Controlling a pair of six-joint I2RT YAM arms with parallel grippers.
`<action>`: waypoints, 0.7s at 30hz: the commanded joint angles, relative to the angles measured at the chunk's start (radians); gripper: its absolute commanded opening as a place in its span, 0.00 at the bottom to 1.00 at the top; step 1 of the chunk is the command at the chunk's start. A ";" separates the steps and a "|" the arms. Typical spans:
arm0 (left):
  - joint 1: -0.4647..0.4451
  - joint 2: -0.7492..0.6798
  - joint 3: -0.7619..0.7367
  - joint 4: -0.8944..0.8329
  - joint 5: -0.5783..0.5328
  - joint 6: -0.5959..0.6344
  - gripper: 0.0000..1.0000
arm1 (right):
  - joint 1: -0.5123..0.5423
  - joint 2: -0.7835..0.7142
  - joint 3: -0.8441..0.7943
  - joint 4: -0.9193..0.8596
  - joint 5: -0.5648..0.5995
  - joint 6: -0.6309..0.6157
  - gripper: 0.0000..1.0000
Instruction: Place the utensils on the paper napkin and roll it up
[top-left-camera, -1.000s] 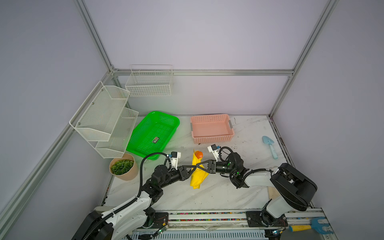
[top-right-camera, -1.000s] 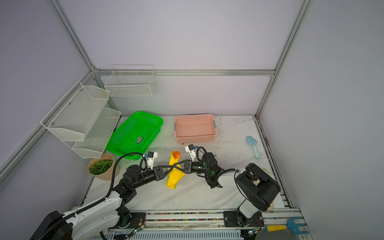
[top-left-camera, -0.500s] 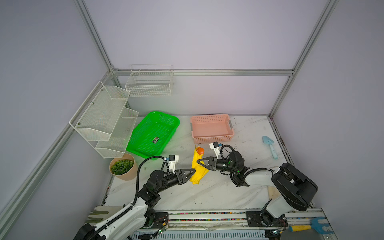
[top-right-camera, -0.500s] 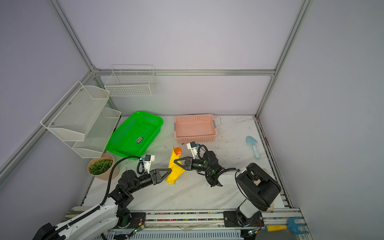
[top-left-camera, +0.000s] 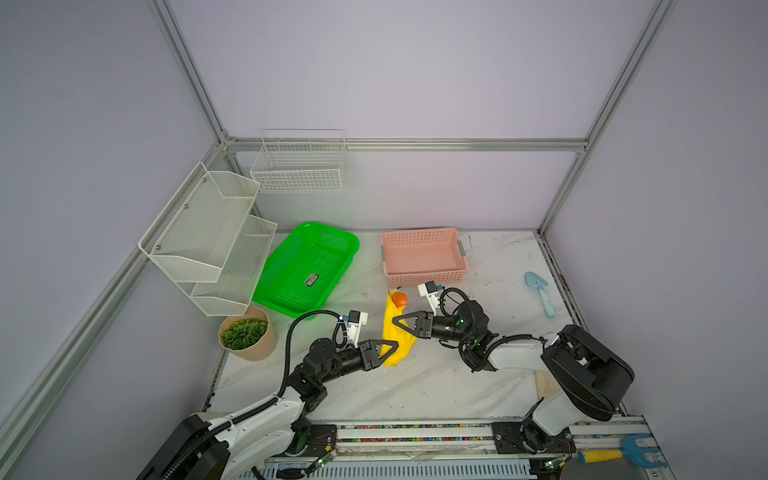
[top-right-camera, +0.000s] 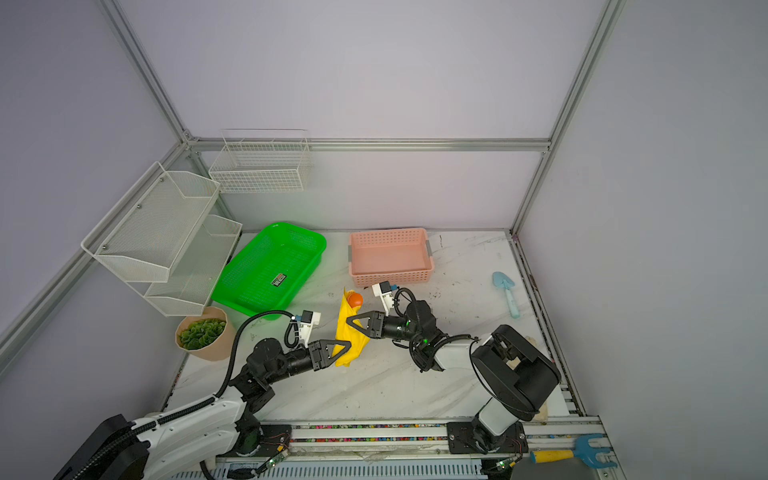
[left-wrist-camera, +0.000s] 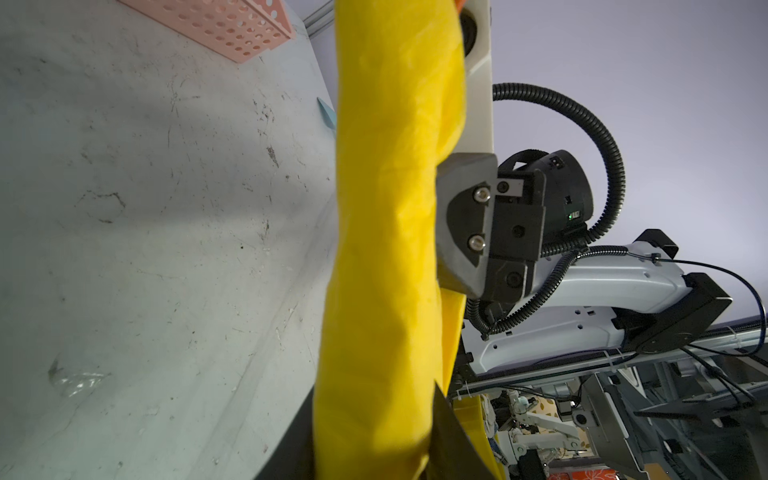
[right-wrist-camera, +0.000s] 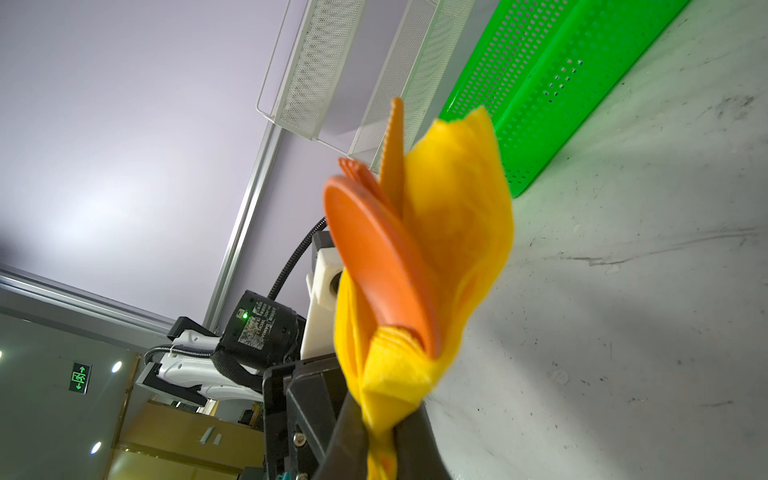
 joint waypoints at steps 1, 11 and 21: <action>-0.009 -0.005 -0.009 0.039 0.014 0.005 0.26 | -0.002 -0.002 0.033 0.054 0.011 0.013 0.00; -0.007 -0.036 -0.006 0.005 -0.007 0.017 0.11 | -0.002 -0.013 0.033 0.042 0.009 -0.002 0.23; -0.007 -0.082 -0.006 -0.006 -0.023 0.009 0.09 | -0.003 -0.031 0.032 0.038 -0.045 -0.028 0.52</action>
